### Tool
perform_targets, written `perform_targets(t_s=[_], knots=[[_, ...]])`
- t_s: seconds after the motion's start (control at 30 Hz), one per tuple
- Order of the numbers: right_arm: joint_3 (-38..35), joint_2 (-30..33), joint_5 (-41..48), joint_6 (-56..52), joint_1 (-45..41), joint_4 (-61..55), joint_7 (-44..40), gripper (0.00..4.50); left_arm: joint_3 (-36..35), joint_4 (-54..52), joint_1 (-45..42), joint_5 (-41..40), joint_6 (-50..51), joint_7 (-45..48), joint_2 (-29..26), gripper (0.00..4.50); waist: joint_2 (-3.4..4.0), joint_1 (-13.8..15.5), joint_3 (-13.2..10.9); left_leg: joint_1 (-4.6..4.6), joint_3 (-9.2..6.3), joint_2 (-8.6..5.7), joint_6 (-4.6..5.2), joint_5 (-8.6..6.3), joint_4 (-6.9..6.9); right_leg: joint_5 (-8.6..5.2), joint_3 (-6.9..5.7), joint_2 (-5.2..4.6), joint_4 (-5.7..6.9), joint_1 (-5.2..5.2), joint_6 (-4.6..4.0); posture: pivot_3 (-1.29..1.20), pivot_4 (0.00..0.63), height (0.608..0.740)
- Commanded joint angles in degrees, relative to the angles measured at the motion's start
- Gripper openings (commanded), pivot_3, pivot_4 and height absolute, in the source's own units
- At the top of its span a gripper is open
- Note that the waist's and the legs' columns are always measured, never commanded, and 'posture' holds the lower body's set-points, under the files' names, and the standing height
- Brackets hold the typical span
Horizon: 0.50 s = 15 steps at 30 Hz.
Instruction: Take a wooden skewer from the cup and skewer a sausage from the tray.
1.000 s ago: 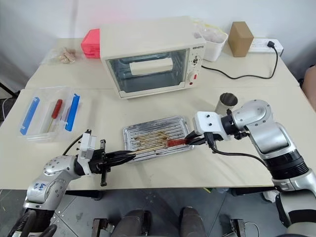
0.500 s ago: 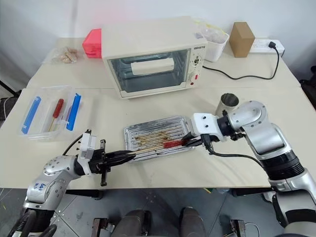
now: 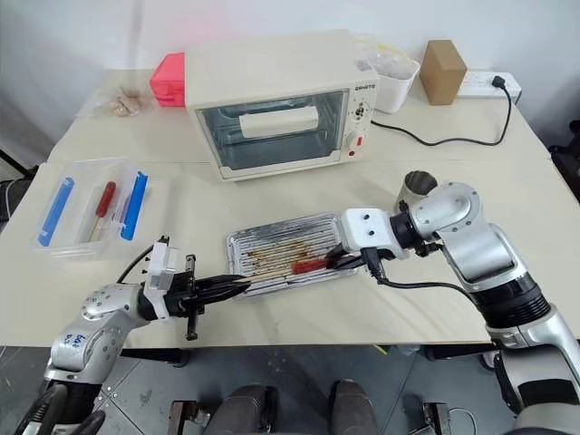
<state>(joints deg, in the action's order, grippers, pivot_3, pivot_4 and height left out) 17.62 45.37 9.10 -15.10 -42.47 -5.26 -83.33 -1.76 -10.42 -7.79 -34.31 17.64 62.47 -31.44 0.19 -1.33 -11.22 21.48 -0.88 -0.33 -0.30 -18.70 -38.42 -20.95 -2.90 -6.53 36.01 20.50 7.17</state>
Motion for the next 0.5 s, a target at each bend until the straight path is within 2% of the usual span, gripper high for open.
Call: perform_targets(t_s=[0.03, 0.5], knots=[[0.9, -1.1, 0.2, -1.6, -1.5, -3.9, 0.2, 0.53, 1.6, -1.1, -1.7, 0.1, 0.3, 0.5, 0.7, 0.00, 0.00, 0.1, 0.0, 0.00, 0.00, 0.00, 0.00, 0.00, -0.01, 0.00, 0.00, 0.00, 0.00, 0.00, 0.00, 0.00, 0.150, 0.740], [4.9, -3.7, -3.3, -12.4, -3.4, -9.7, 1.4, 0.53, 9.9, 5.9, -13.4, 8.9, 2.3, -2.3, 6.9, 0.00, 0.00, 1.0, 0.0, 0.07, 0.00, -0.05, 0.01, -0.01, -0.17, 0.01, -0.02, 0.15, 0.09, 0.04, 0.01, 0.00, 0.150, 0.740]])
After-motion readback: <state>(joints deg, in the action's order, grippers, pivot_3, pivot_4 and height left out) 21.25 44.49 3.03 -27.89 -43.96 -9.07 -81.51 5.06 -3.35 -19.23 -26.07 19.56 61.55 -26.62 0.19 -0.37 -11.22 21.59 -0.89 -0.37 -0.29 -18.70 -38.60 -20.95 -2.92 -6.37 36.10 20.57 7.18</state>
